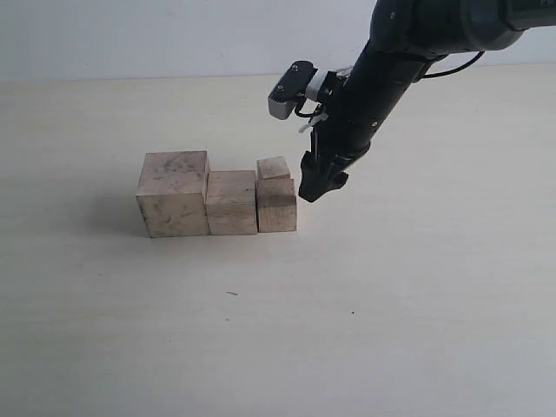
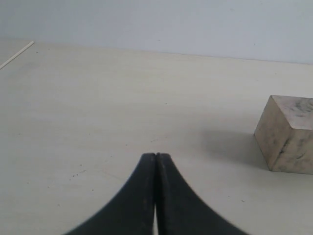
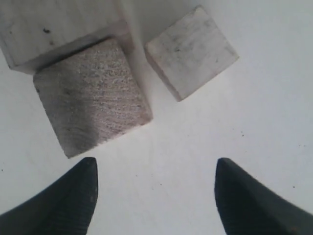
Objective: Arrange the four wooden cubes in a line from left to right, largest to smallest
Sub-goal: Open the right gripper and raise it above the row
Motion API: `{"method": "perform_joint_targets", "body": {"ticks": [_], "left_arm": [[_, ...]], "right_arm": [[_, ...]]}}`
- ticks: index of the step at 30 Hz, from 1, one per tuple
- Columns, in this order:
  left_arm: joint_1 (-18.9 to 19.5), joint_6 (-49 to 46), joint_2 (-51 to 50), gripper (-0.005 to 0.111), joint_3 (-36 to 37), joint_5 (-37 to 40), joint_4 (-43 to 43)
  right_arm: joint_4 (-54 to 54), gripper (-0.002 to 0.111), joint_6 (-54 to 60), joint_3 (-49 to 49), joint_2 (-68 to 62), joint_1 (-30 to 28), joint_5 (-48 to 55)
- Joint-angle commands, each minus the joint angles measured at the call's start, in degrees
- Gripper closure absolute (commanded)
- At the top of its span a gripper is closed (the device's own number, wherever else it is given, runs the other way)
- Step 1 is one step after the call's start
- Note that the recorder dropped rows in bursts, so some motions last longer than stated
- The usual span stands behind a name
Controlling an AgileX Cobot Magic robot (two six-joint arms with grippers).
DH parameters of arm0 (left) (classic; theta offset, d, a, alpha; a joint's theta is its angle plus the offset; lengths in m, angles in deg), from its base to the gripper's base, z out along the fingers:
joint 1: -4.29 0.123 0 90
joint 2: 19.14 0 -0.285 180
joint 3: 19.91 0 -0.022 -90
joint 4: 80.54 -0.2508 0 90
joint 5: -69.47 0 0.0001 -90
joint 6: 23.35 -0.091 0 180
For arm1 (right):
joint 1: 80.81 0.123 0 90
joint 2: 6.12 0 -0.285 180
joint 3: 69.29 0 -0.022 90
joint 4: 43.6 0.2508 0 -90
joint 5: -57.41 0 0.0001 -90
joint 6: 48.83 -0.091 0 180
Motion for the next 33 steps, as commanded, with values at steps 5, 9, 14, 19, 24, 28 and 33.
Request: {"method": "perform_joint_targets", "body": {"ticks": [5,9,14,19,24,28,33], "left_arm": [[-0.1,0.2,0.4,0.107,0.2,-0.7,-0.1],[-0.1,0.2,0.4,0.107,0.2,-0.7,-0.1],[-0.1,0.2,0.4,0.107,0.2,-0.7,-0.1],[-0.1,0.2,0.4,0.107,0.2,-0.7,-0.1],[-0.1,0.2,0.4,0.107,0.2,-0.7,-0.1],[-0.1,0.2,0.4,0.107,0.2,-0.7,-0.1],[-0.1,0.2,0.4,0.107,0.2,-0.7,-0.1]], "right_arm": [[-0.4,0.044,-1.5,-0.4,-2.7,-0.2,-3.1],[0.1,0.044,-1.7,-0.4,-3.3,-0.2,-3.9],[1.8,0.044,-1.8,-0.4,-3.3,-0.2,-4.8],[3.8,0.044,-1.8,-0.4,-3.3,-0.2,-5.1],[0.0,0.044,-3.3,-0.4,-3.3,-0.2,-5.1],[-4.0,0.044,-7.3,-0.4,-2.1,-0.2,-5.1],[-5.4,0.044,-16.0,-1.4,3.5,-0.3,-7.6]]}}
